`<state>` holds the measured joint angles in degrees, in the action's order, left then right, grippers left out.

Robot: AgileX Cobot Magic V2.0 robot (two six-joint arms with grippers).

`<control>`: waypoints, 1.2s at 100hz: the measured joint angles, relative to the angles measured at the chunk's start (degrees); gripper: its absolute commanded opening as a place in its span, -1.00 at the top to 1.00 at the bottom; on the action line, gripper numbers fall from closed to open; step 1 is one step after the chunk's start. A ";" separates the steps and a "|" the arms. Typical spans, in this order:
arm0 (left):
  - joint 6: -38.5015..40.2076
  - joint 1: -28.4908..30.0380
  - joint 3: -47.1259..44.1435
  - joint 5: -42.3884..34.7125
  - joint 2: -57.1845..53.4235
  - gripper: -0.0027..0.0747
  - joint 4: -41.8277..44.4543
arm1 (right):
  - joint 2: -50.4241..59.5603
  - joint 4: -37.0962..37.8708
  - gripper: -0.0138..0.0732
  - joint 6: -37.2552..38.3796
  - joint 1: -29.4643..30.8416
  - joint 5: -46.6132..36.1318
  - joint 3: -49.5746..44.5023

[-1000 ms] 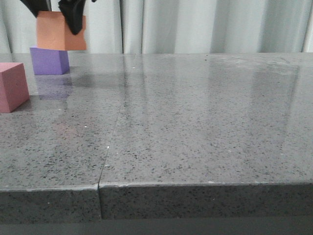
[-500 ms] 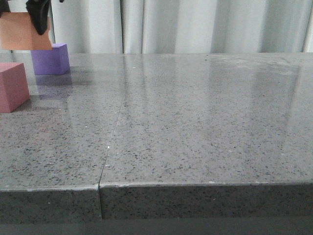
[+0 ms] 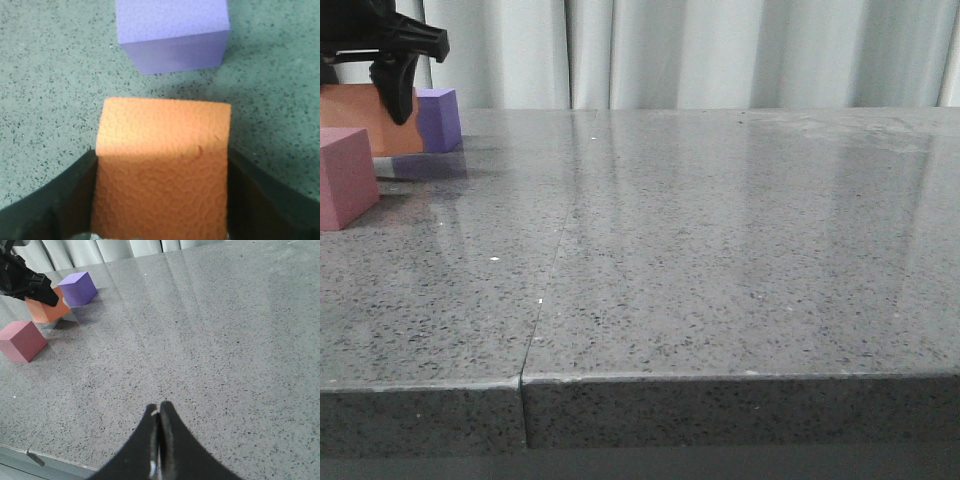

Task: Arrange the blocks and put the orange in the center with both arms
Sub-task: 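Place the orange cube between the purple and pink cubes, open left gripper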

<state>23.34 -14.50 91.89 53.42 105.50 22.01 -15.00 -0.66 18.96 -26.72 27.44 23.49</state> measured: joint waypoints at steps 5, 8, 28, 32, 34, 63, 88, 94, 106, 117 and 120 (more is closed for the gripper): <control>0.83 0.00 -0.26 -0.54 0.00 0.06 0.71 | 0.00 0.00 0.84 0.00 0.00 0.00 0.00; 1.26 0.00 -0.39 -0.97 0.00 0.06 0.98 | 0.00 0.00 0.84 0.00 0.00 0.00 0.00; 2.52 0.00 -0.64 -3.44 0.68 0.06 1.60 | 0.00 0.00 0.84 0.00 0.00 0.00 0.00; 2.88 0.00 -0.64 -3.80 0.83 0.06 1.60 | 0.00 0.00 0.84 0.00 0.00 0.00 0.00; 3.00 0.00 -0.64 -3.81 0.88 0.06 1.60 | 0.00 0.00 0.84 0.00 0.00 0.00 0.00; 3.58 0.00 -0.64 -4.33 2.06 0.06 1.31 | 0.00 0.00 0.84 0.00 0.00 0.00 0.00; 3.67 0.00 -0.64 -4.33 2.06 -0.45 1.31 | 0.00 0.00 0.84 0.00 0.00 0.00 0.00; 3.67 0.00 -0.64 -4.33 2.06 -0.53 1.31 | 0.00 0.00 0.84 0.00 0.00 0.00 0.00; 3.67 0.00 -0.64 -4.33 2.20 -0.54 1.31 | 0.00 0.00 0.84 0.00 0.00 0.00 0.00; 3.67 0.00 -0.64 -4.33 2.34 -0.54 1.31 | 0.00 0.00 0.84 0.00 0.00 0.00 0.00; 3.67 0.00 -0.64 -4.33 2.34 -0.54 1.31 | 0.00 0.00 0.84 0.00 0.00 0.00 0.00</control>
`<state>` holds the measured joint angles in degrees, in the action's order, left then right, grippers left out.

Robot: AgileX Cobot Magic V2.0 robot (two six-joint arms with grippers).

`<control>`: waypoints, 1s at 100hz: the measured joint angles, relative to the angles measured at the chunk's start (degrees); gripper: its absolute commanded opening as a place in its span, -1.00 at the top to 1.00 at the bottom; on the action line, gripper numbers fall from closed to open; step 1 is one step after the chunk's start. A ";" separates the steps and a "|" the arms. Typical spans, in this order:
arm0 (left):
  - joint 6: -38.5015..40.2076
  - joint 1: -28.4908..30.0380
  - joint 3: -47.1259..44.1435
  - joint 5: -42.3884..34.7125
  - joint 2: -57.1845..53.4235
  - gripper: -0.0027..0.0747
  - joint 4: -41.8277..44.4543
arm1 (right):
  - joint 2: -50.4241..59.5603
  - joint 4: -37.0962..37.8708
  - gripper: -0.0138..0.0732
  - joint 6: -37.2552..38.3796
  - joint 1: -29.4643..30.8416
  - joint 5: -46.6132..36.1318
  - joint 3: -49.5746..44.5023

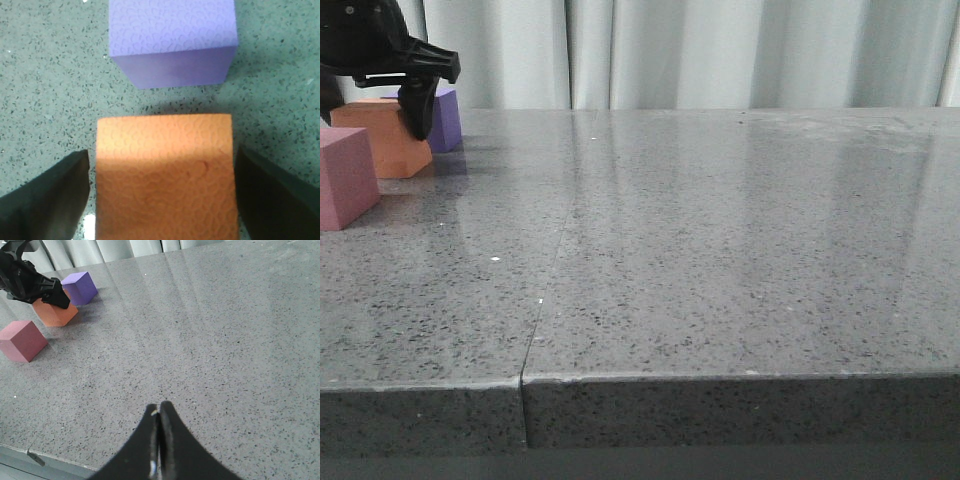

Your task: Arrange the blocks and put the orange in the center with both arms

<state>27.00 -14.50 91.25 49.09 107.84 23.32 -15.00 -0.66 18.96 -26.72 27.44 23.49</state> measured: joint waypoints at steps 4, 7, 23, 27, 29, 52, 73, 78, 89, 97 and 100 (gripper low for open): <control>0.04 0.00 0.00 0.00 0.00 -0.54 0.00 | 0.00 0.00 0.84 0.00 0.00 0.00 0.00; 0.04 0.00 0.00 0.00 0.00 -0.54 0.00 | 0.00 0.00 0.84 0.00 0.00 0.00 0.00; 0.04 0.00 -0.11 0.00 -1.23 -0.53 -0.14 | 0.00 0.00 0.84 0.00 0.00 0.00 0.00; 0.04 0.00 -0.11 -0.12 -1.95 -0.53 -0.14 | 0.00 0.00 0.84 0.00 0.00 0.00 0.00; 0.04 0.00 -0.11 -0.12 -2.45 -0.53 -0.14 | 0.00 0.00 0.84 0.00 0.00 0.00 0.00; 0.04 0.00 -0.11 -0.42 -8.55 0.01 -0.14 | 0.00 0.00 0.84 0.00 0.00 0.00 0.00; 0.04 0.00 -0.35 -0.42 -13.14 0.94 -0.14 | 0.00 0.00 0.84 0.00 0.00 0.00 0.00; 0.04 0.00 -0.93 -0.57 -14.29 0.98 -0.14 | 0.00 0.00 0.84 0.00 0.00 0.00 0.00; 0.04 0.00 -3.46 -1.49 -17.28 0.98 -0.14 | 0.00 0.00 0.84 0.00 0.00 0.00 0.00; 0.04 0.00 -5.83 -2.00 -19.55 0.98 -0.14 | 0.00 0.00 0.84 0.00 0.00 0.00 0.00; 0.04 0.00 -7.07 -2.30 -20.68 0.98 -0.14 | 0.00 0.00 0.84 0.00 0.00 0.00 0.00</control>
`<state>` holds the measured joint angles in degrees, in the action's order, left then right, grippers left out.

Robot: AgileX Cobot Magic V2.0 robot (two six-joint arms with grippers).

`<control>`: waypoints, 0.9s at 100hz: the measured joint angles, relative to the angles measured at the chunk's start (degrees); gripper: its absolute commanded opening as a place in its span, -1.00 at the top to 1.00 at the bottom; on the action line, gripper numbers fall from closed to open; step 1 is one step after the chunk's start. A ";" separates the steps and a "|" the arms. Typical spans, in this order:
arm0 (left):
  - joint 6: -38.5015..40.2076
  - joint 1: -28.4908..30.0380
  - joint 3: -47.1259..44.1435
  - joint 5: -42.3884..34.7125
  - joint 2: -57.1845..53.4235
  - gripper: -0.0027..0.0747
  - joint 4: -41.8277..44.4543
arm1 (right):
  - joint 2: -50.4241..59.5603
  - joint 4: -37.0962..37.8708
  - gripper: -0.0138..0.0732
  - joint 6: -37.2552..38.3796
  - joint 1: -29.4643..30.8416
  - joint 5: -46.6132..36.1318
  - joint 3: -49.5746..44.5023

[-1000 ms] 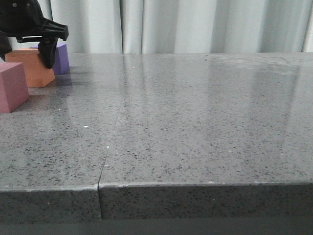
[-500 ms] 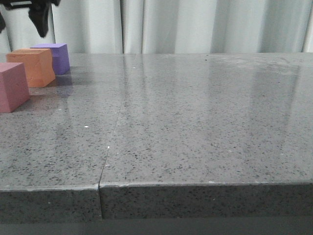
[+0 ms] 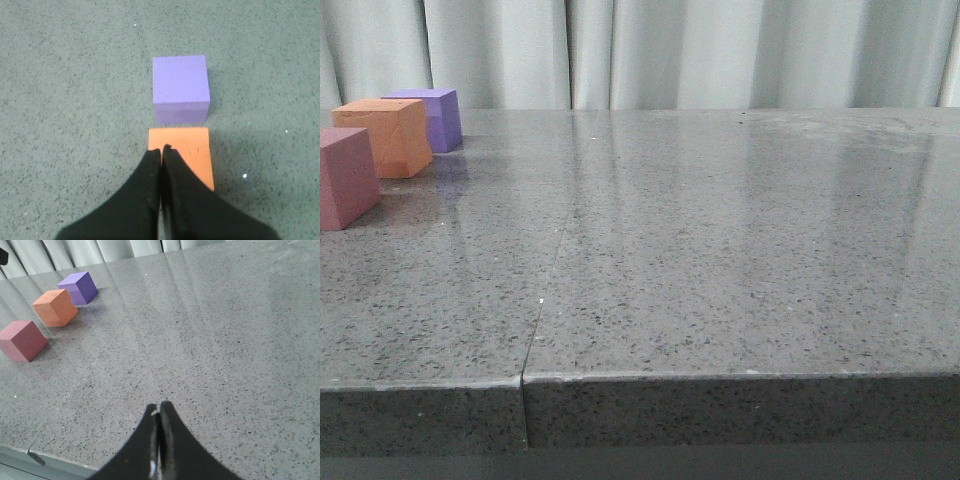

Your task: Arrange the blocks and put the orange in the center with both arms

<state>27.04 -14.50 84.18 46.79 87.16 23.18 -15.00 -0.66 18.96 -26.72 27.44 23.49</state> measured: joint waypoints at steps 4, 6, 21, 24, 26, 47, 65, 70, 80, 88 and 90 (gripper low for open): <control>0.00 0.00 -1.34 -0.44 -1.20 0.98 0.00 | 0.00 0.00 0.84 0.00 0.00 0.00 0.00; 0.00 0.00 -2.21 -0.82 -1.98 0.98 0.00 | 0.00 0.00 0.84 0.00 0.00 0.00 0.00; 0.00 0.00 -9.16 -4.54 -8.64 0.98 0.00 | 0.00 0.00 0.84 0.00 0.00 0.00 0.00; 0.00 0.00 -10.11 -5.23 -10.02 0.98 -0.13 | 0.00 0.00 0.84 0.00 0.00 0.00 0.00; 0.00 0.00 -11.02 -5.74 -11.06 0.98 -0.12 | 0.00 0.00 0.84 0.00 0.00 0.00 0.00; 0.00 0.00 -19.59 -8.68 -21.06 0.98 -1.29 | 0.00 0.00 0.84 0.00 0.00 0.00 0.00; 0.00 0.00 -26.08 -10.42 -28.58 0.98 -3.33 | 0.00 0.00 0.84 0.00 0.00 0.00 0.00; 0.00 0.00 -27.93 -11.07 -30.54 0.98 -3.74 | 0.00 0.00 0.84 0.00 0.00 0.00 0.00; 0.00 0.00 -31.67 -11.85 -34.44 0.98 -4.42 | 0.00 0.00 0.84 0.00 0.00 0.00 0.00; 0.00 0.00 -34.86 -12.30 -37.56 0.98 -4.80 | 0.00 0.00 0.84 0.00 0.00 0.00 0.00; 0.00 0.00 -35.38 -12.42 -38.42 0.98 -4.79 | 0.00 0.00 0.84 0.00 0.00 0.00 0.00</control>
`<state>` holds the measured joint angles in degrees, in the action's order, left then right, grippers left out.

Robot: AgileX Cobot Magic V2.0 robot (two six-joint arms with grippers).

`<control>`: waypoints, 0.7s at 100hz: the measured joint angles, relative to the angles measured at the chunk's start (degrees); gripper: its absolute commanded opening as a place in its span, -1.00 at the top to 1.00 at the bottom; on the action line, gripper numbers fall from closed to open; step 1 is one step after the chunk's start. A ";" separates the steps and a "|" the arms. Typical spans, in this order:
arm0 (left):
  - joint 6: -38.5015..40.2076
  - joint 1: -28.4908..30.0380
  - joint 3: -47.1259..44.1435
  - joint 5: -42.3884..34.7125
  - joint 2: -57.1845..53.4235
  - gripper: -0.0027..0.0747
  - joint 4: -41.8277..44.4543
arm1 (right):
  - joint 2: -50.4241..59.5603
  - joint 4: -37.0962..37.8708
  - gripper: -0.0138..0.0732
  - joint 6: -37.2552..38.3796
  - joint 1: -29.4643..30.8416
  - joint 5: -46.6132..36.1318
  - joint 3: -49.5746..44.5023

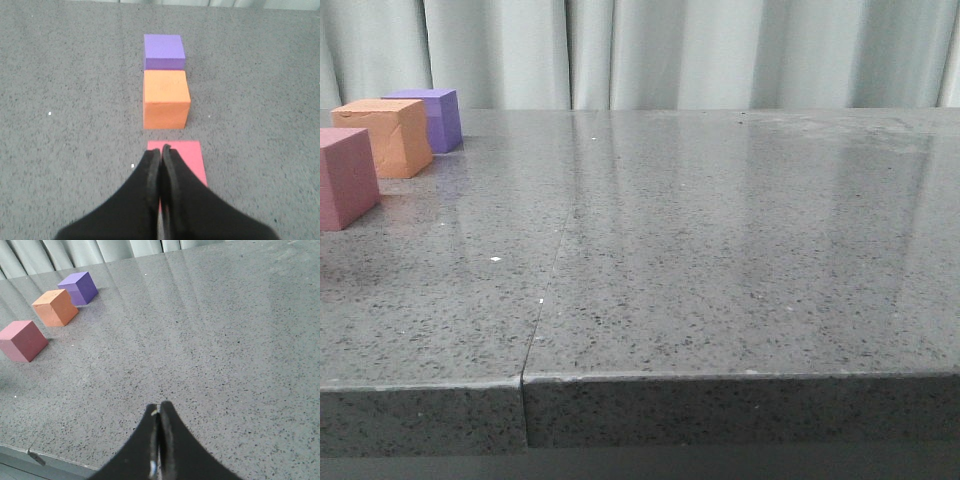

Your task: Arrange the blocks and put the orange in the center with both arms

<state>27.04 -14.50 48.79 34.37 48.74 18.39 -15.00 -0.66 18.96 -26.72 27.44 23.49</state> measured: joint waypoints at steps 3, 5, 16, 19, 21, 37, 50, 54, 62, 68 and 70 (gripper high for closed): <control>0.00 0.00 -1.28 -0.09 -1.47 0.98 0.00 | 0.00 0.00 0.84 0.00 0.00 0.00 0.00; 0.00 0.00 -2.06 -0.12 -2.07 0.98 0.00 | 0.00 0.00 0.84 0.00 0.00 0.00 0.00; 0.00 0.00 -5.83 -0.30 -6.96 0.98 -0.03 | 0.00 0.00 0.84 0.00 0.00 0.00 0.00; 0.00 0.00 -7.06 -0.30 -8.18 0.98 -0.03 | 0.00 0.00 0.84 0.00 0.00 0.00 0.00; 0.00 0.00 -7.53 -0.30 -9.13 0.98 -0.03 | 0.00 0.00 0.84 0.00 0.00 0.00 0.00; 0.00 0.00 -12.03 0.10 -15.28 0.98 -0.03 | 0.00 0.00 0.84 0.00 0.00 0.00 0.00; 0.00 0.00 -14.48 1.50 -19.13 0.98 -0.03 | 0.00 0.00 0.84 0.00 0.00 0.00 0.00; 0.00 0.00 -15.25 1.47 -20.20 0.98 -0.03 | 0.00 0.00 0.84 0.00 0.00 0.00 0.00; 0.00 0.00 -16.74 1.55 -22.06 0.98 -0.03 | 0.00 0.00 0.84 0.00 0.00 0.00 0.00; 0.00 0.00 -17.98 1.71 -23.57 0.98 -0.03 | 0.00 0.00 0.84 0.00 0.00 0.00 0.00; 0.00 0.00 -18.25 1.69 -23.93 0.98 -0.03 | 0.00 0.00 0.84 0.00 0.00 0.00 0.00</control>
<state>27.04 -14.50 30.54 36.06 24.80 18.37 -15.00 -0.66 18.96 -26.72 27.44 23.49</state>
